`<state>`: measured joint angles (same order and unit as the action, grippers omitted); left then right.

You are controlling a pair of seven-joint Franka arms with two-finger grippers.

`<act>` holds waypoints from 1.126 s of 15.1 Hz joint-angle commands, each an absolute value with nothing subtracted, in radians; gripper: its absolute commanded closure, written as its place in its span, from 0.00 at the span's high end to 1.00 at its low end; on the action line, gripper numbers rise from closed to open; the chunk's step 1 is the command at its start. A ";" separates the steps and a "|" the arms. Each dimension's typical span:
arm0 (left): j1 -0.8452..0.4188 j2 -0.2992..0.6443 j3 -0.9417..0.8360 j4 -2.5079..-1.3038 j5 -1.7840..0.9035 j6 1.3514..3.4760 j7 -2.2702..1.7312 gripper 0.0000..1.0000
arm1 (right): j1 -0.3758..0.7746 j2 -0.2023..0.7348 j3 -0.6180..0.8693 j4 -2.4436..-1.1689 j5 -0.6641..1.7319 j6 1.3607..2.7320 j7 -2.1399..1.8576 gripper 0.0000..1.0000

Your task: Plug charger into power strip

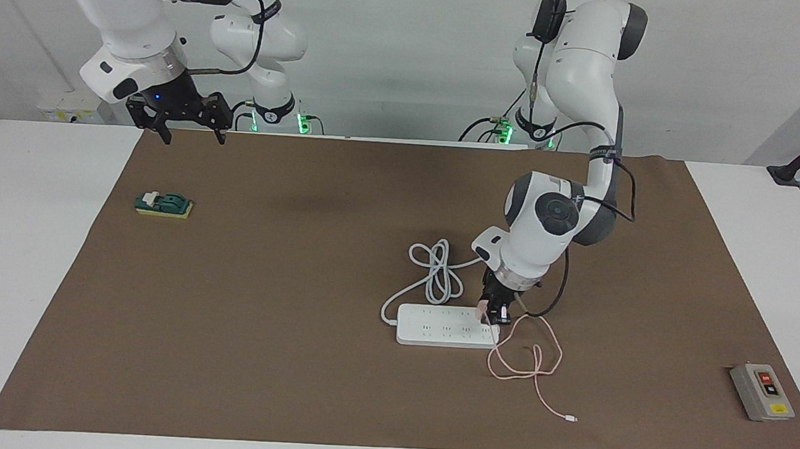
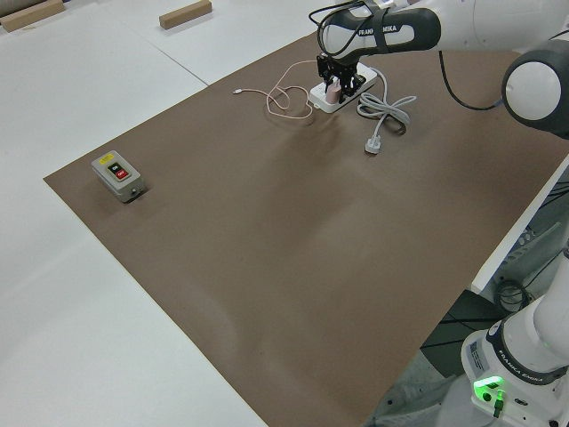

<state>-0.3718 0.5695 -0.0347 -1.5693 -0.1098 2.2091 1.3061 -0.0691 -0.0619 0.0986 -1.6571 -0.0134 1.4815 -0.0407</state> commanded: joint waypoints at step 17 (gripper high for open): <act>-0.149 0.011 0.037 -1.578 -0.089 1.603 0.779 1.00 | -0.081 -0.075 0.103 -1.664 0.005 1.483 -0.029 1.00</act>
<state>-0.1795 0.0655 0.0302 -1.5371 -0.0991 1.6601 0.9240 -0.0692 -0.0619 0.0984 -1.6570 -0.0134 1.4815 -0.0407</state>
